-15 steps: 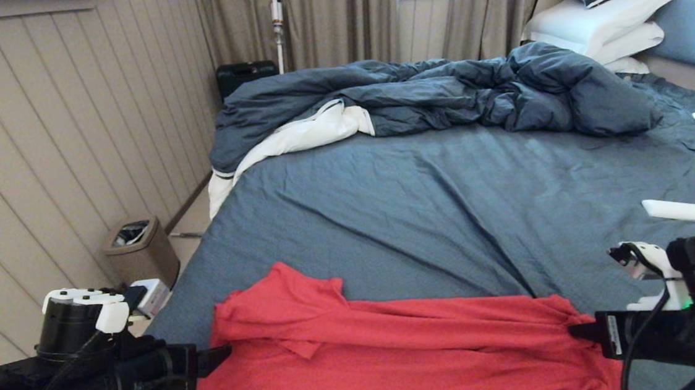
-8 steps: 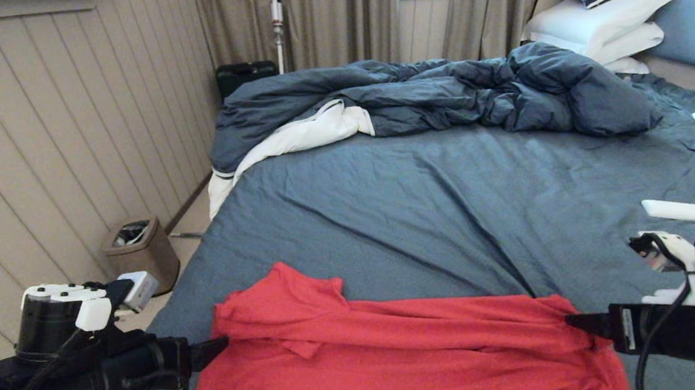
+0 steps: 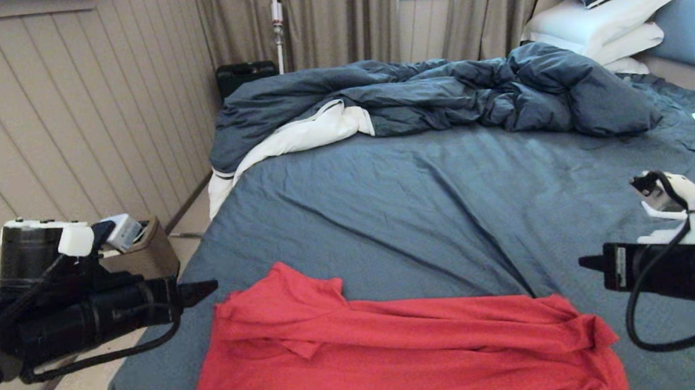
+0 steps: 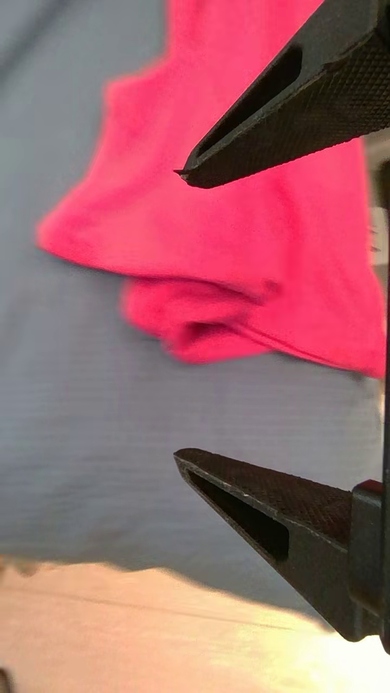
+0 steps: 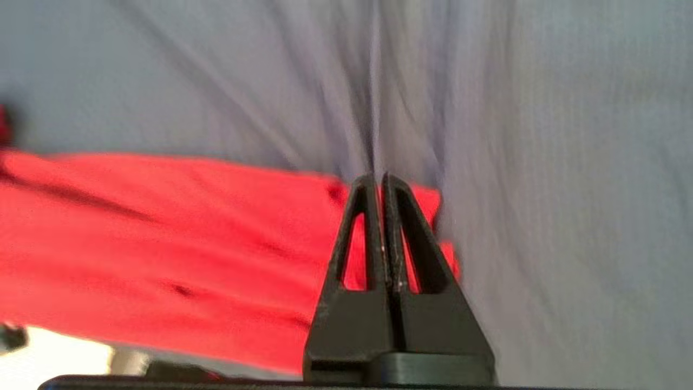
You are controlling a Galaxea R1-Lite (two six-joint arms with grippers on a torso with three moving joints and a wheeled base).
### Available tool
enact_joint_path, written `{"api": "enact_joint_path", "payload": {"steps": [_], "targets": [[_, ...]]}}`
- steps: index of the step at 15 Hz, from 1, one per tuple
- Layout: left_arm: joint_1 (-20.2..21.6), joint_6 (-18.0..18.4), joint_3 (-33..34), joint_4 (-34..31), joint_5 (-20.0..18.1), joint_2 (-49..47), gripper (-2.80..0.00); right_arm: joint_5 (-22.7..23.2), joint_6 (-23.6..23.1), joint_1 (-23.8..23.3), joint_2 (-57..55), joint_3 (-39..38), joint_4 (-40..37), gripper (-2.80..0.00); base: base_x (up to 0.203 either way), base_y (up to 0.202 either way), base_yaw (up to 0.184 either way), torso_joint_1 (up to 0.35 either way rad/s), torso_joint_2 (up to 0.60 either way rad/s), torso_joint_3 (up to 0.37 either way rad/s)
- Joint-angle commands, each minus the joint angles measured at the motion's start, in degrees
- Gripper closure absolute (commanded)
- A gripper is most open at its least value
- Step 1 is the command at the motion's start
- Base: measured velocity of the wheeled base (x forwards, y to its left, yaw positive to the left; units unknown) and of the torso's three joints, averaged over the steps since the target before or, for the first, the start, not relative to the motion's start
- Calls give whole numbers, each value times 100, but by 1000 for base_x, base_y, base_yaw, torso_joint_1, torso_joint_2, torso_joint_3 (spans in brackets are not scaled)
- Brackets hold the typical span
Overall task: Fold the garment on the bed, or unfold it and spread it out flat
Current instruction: Fold the red T-shirt
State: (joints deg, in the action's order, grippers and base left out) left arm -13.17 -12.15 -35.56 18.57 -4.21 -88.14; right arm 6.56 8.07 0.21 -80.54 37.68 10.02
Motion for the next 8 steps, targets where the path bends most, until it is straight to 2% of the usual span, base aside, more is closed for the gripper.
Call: {"api": "enact_joint_path", "payload": {"steps": [1,5,8], "targets": [[15,-12,-662,-317,-5,-287,-280,10,49,9,-422,392,-46,0,0,0,0,0,0,0],[-144,-21,-2500,-1381,43,-1578,-280,8,282,49,-1091,955,-75,0,0,0,0,0,0,0],[-666,-25,-3110,-1769,502,-2260,-280,12,268,41,-1279,1028,-44,0,0,0,0,0,0,0]]}}
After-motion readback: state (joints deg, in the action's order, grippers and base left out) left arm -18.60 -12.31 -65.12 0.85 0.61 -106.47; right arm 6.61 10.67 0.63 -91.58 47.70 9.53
